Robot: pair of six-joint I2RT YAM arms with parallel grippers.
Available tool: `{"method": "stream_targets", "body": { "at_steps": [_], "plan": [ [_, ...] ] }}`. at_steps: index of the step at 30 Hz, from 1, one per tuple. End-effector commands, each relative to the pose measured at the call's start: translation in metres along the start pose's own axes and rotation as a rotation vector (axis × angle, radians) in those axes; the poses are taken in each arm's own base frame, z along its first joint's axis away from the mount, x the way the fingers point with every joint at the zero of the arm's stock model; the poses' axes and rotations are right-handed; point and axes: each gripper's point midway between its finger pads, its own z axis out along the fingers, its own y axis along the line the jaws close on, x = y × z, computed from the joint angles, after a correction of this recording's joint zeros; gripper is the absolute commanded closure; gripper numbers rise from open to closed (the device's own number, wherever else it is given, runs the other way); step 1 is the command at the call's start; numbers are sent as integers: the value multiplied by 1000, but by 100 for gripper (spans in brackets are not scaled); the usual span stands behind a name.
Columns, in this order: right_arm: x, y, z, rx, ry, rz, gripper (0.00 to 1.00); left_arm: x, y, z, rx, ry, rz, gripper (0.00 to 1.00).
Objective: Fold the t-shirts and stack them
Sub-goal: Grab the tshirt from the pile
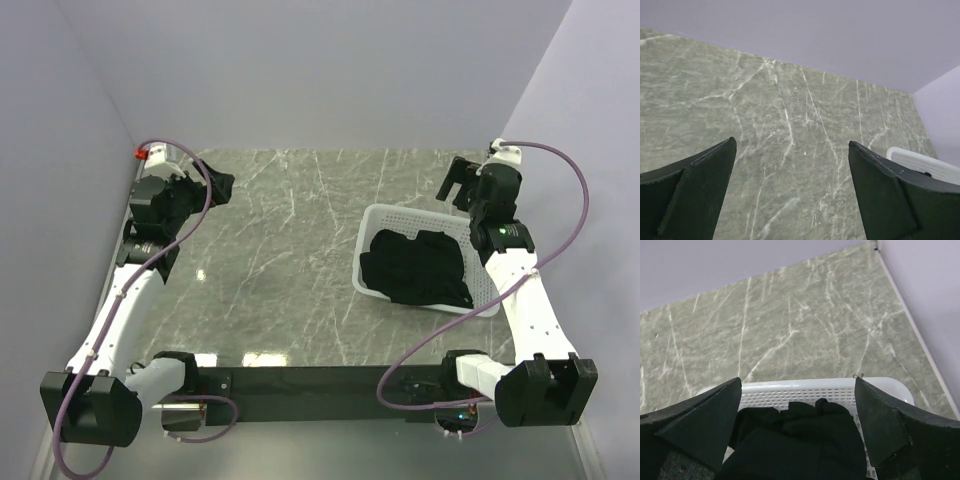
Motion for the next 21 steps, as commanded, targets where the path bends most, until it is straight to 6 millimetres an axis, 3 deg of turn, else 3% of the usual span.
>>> {"method": "stream_targets", "body": {
  "at_steps": [1,3,4,6,8,15,21],
  "plan": [
    [-27,23,-9,-129,-60,-93,0,-14,-20,3,93,-31,11,1],
    [-17,60,-22,-366,-39,-195,0,-12,-22,6,108,-21,16,1],
    [-8,69,-29,-473,-43,-358,0,-10,-23,7,119,-12,14,1],
    [17,108,-59,-797,-33,-524,0,-7,-24,9,125,3,14,1],
    [37,122,-70,-876,2,-632,0,-5,-24,10,132,13,19,1],
    [83,130,-81,-1067,125,-791,0,3,-24,4,143,26,15,1],
    [142,119,-79,-1159,280,-977,0,17,-20,-5,141,41,-6,1]
  ]
}}
